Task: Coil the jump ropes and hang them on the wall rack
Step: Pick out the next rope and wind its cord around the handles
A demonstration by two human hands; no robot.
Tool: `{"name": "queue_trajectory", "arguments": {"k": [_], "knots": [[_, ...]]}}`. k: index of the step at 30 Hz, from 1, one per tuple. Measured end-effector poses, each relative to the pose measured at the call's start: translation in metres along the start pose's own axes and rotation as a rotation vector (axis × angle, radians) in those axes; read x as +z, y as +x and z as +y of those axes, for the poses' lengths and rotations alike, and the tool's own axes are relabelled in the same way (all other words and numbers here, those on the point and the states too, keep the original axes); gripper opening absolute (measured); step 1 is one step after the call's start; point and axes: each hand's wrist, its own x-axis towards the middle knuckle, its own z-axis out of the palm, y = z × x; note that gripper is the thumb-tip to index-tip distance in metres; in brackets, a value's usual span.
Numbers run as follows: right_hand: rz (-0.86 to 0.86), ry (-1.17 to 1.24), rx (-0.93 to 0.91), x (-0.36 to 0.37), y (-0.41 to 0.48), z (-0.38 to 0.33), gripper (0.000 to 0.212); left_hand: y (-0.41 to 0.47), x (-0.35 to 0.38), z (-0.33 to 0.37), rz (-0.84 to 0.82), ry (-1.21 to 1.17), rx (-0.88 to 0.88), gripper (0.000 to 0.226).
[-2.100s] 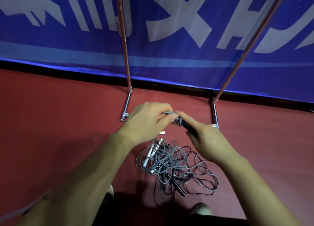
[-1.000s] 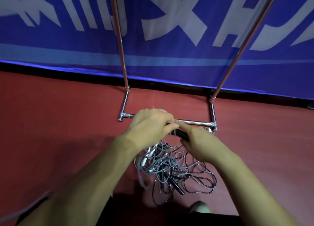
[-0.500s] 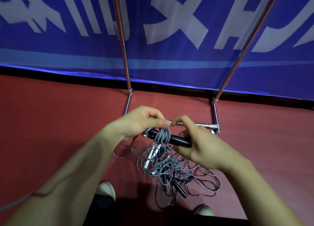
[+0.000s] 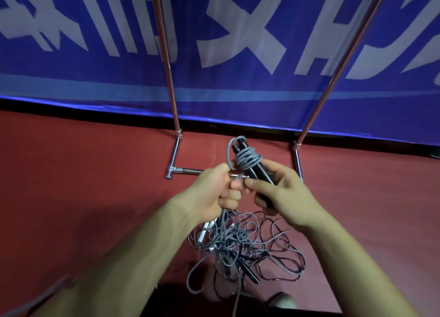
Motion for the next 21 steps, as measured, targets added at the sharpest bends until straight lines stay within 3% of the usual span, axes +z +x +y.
{"name": "queue_trajectory", "arguments": {"k": [3,5,8,10,14,17,21], "knots": [[0.275,-0.075,0.021,-0.008,0.008,0.008,0.018,0.001,0.004,-0.011,0.211,0.373,0.125,0.038],[0.4,-0.353,-0.013,-0.016,0.011,0.012,0.017,-0.005,0.009,-0.018,0.242,0.77,0.223,0.039],[0.337,-0.903,-0.001,-0.017,0.009,0.024,0.042,-0.014,0.009,-0.022,0.335,1.49,0.468,0.036],[0.202,-1.127,0.042,-0.012,0.006,0.034,0.049,-0.016,0.005,-0.016,0.359,1.72,0.617,0.033],[-0.084,-1.349,0.04,0.0,-0.002,0.028,0.029,-0.014,-0.022,0.004,0.171,1.664,0.686,0.027],[-0.254,-1.24,-0.049,0.002,-0.009,0.01,0.027,-0.014,-0.037,0.016,0.105,1.359,0.613,0.025],[-0.345,-1.059,-0.171,0.004,-0.016,-0.008,0.031,-0.026,-0.036,0.03,-0.076,0.951,0.354,0.022]]}}
